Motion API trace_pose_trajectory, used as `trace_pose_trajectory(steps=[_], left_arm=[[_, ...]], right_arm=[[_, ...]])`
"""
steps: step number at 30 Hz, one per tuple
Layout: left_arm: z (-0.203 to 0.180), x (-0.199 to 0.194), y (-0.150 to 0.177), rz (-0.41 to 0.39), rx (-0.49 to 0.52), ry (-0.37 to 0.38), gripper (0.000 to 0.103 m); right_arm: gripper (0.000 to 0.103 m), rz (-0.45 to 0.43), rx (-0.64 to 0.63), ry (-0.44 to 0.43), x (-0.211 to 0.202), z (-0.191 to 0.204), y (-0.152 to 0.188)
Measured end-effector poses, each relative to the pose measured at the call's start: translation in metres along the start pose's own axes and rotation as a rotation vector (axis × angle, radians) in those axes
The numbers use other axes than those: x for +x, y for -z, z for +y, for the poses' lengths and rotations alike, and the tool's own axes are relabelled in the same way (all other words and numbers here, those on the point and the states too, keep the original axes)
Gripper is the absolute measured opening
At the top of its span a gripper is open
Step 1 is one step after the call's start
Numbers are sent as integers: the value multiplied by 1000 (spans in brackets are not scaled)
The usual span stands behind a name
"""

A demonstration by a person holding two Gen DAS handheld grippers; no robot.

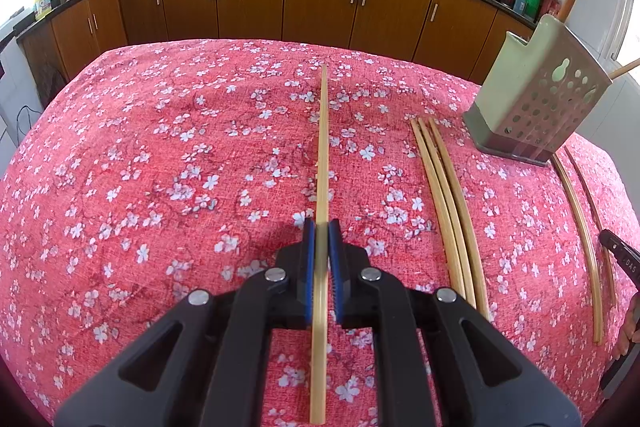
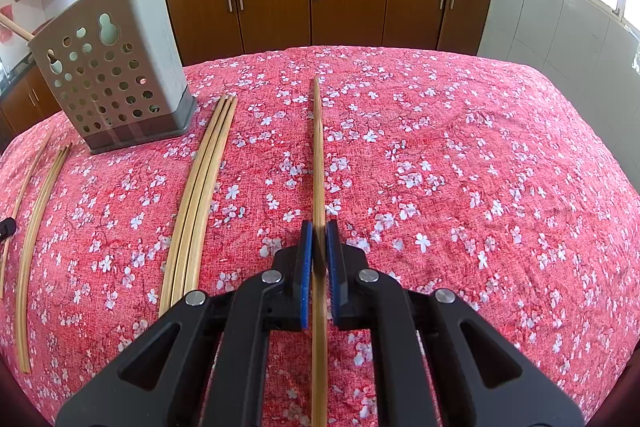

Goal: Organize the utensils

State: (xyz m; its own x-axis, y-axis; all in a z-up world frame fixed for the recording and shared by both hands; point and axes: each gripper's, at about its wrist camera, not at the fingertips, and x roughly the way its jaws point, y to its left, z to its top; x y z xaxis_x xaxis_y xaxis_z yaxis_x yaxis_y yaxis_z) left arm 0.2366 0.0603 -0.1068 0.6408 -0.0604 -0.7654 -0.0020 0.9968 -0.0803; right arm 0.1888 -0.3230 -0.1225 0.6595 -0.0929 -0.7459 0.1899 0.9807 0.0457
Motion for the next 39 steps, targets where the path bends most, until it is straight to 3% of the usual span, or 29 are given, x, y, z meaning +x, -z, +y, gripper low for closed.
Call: trace_pose_trajectory(steps=[39], left_arm=[[1, -6, 5, 6, -21, 22, 11]], right_arm=[[9, -2, 21, -14, -1, -4, 3]])
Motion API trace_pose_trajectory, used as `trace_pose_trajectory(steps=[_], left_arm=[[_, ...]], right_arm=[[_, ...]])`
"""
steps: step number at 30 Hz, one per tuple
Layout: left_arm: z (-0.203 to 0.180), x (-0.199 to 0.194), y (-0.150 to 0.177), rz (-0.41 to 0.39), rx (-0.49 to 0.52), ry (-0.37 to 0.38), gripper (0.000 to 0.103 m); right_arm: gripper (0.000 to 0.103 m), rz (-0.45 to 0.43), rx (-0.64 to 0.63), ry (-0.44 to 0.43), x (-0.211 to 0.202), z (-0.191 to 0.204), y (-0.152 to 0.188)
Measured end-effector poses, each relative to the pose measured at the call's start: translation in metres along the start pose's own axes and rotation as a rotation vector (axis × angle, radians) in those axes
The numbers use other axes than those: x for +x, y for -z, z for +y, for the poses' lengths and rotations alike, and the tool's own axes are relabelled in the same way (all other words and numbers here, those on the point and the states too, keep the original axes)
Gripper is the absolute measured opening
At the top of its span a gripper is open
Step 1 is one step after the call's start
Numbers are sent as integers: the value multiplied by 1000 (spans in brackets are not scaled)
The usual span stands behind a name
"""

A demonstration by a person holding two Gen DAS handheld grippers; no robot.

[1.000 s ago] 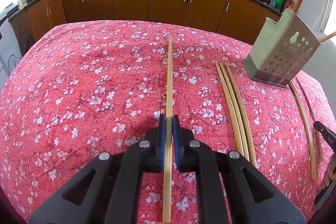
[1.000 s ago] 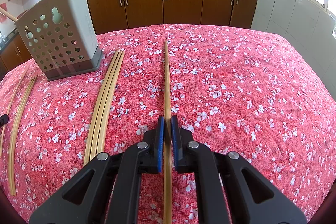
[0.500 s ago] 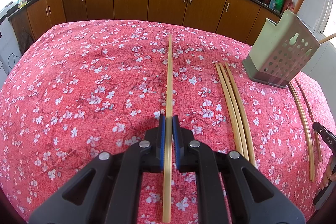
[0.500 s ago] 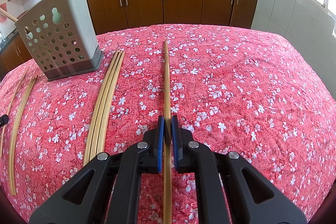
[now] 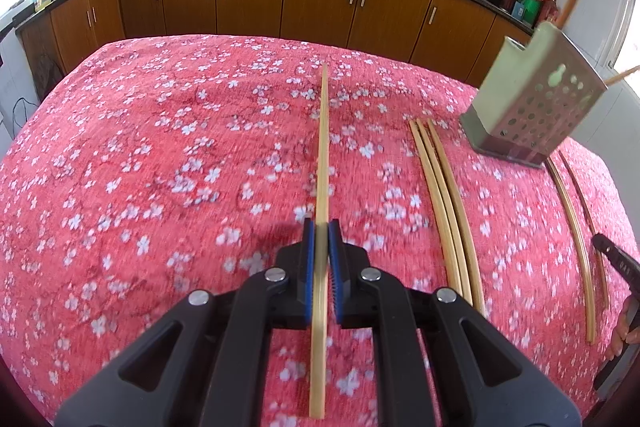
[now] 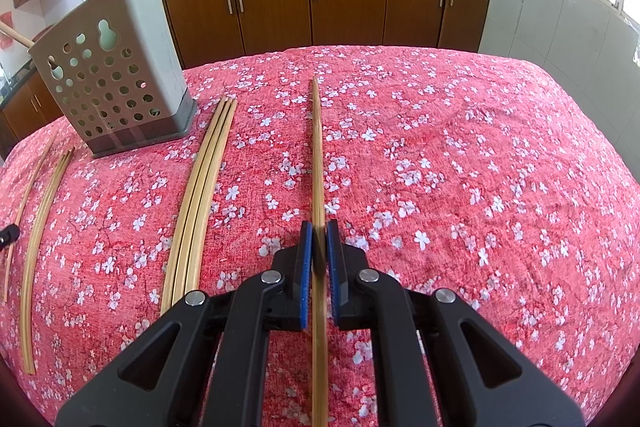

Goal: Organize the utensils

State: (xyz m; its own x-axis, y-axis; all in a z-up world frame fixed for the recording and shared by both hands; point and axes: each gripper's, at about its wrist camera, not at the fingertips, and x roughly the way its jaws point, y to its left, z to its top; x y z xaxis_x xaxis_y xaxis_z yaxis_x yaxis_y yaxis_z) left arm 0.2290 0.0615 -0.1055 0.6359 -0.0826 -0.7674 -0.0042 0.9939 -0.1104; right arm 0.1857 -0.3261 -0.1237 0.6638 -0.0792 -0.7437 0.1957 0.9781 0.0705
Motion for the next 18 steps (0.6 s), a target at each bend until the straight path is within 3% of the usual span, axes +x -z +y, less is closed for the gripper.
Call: trace_pose_trajectory(steps=[9, 18], left_arm=[[-8, -15, 7, 17, 77, -31, 8], [-21, -104, -35, -235, 88, 10, 8]], right_arm=[[8, -15, 28, -28, -13, -5, 7], [8, -283, 37, -49, -94, -9, -29]])
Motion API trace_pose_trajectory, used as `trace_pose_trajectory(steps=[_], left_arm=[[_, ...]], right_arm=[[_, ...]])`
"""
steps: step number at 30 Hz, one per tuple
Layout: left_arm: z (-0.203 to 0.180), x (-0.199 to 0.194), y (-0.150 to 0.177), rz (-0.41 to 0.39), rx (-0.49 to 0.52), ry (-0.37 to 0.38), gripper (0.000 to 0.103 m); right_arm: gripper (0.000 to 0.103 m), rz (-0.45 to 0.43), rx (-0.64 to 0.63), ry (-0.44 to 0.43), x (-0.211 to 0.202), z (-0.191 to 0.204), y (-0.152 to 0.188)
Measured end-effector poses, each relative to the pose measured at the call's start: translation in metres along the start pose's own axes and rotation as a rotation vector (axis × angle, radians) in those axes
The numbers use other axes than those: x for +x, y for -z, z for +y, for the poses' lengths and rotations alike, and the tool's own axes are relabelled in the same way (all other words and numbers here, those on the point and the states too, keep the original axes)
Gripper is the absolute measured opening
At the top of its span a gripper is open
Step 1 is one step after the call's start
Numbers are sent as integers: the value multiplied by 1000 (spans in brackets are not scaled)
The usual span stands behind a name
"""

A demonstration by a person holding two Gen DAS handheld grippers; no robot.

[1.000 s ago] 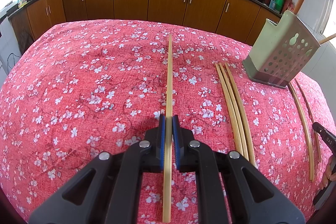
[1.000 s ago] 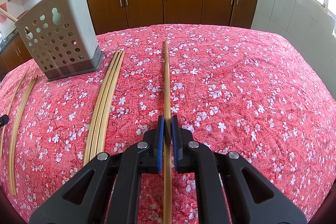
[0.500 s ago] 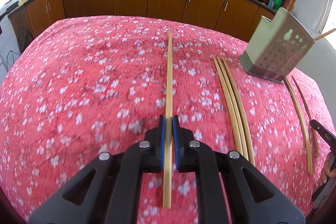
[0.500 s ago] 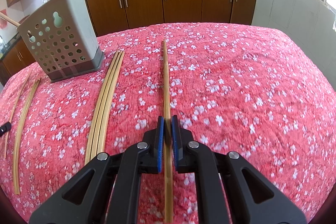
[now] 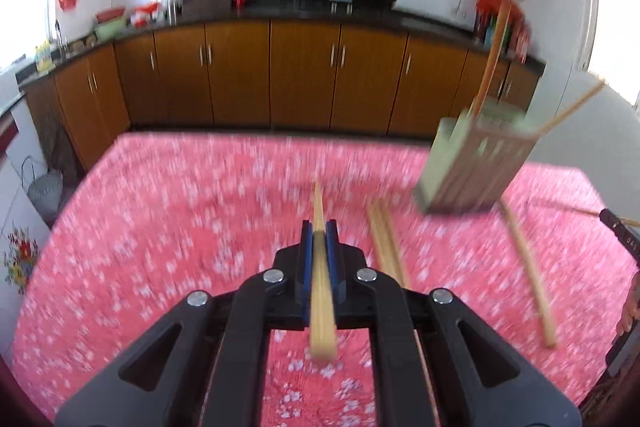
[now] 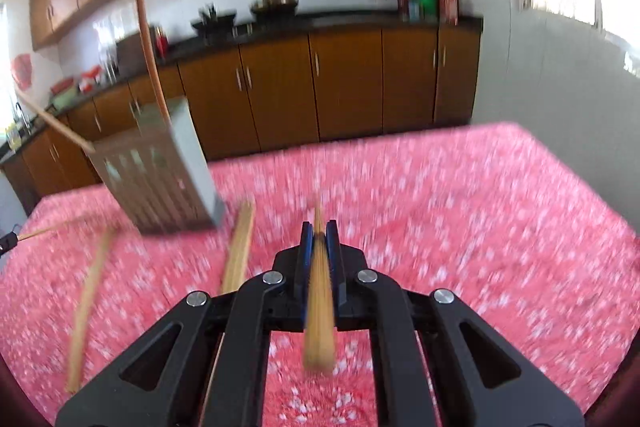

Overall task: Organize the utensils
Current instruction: 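Carry the chopstick into the holder and open the right tool while the left tool does likewise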

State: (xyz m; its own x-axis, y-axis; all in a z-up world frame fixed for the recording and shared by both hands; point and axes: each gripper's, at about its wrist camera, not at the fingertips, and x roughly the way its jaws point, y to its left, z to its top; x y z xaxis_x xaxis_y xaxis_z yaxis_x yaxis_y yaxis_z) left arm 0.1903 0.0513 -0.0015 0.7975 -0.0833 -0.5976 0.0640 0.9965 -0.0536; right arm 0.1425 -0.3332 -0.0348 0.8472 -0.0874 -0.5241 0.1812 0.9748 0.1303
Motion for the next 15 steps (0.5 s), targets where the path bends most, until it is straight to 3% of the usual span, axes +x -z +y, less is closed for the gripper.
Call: trace_pose_trajectory(steps=[5, 9, 15], left_arm=[[-2, -26, -29, -82, -18, 36, 8], [-7, -38, -41, -98, -14, 68, 8], [-29, -79, -59, -147, 5, 186, 8]], right_arm=[[7, -79, 20, -16, -19, -2, -23], [7, -100, 30, -35, -26, -2, -33], [7, -153, 83, -207, -65, 2, -63]])
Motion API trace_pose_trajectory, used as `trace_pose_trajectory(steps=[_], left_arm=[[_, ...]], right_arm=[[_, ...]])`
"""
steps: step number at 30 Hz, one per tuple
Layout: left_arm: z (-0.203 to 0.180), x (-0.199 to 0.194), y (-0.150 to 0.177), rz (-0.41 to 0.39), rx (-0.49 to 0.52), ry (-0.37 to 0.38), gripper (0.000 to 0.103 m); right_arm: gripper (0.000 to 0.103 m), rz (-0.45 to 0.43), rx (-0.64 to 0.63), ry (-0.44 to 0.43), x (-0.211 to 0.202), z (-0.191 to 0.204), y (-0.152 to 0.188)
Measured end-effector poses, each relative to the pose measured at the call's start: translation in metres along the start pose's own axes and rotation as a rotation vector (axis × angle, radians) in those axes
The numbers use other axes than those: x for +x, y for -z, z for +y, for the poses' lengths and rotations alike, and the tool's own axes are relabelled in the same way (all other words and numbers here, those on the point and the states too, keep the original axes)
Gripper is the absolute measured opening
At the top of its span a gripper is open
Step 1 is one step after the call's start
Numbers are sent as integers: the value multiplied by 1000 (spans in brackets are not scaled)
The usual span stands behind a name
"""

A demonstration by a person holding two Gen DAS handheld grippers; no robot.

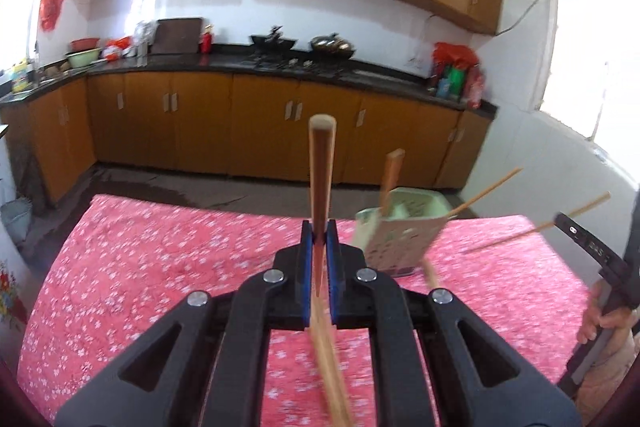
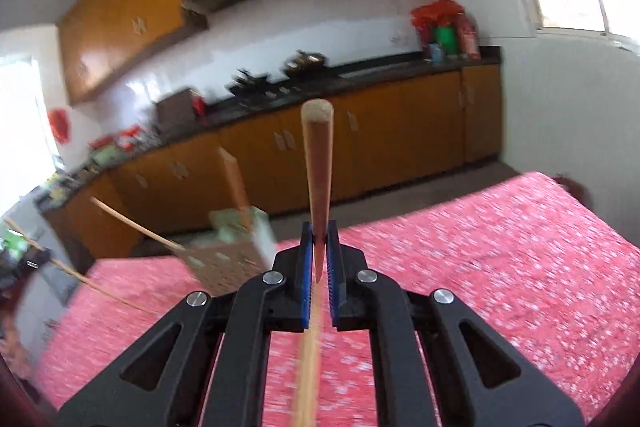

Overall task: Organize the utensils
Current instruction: 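Carry the chopstick into the holder and open the right tool while the left tool does likewise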

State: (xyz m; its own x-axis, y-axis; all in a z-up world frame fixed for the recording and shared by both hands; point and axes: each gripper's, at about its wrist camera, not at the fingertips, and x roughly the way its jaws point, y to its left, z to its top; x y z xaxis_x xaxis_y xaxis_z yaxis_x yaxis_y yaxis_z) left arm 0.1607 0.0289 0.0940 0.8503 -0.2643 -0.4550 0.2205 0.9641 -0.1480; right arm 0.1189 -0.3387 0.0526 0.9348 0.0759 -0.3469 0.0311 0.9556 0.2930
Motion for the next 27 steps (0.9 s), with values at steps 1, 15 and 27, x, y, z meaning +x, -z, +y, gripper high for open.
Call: trace_pose_trajectory(steps=[1, 15, 27], left_arm=[[-6, -4, -4, -10, 6, 16, 8], [-78, 24, -71, -189, 18, 66, 8], [-71, 102, -60, -71, -12, 38, 11]], right_arm=[[7, -7, -1, -37, -6, 5, -7], [7, -3, -79, -115, 20, 72, -60], [8, 191, -78, -52, 92, 86, -51]])
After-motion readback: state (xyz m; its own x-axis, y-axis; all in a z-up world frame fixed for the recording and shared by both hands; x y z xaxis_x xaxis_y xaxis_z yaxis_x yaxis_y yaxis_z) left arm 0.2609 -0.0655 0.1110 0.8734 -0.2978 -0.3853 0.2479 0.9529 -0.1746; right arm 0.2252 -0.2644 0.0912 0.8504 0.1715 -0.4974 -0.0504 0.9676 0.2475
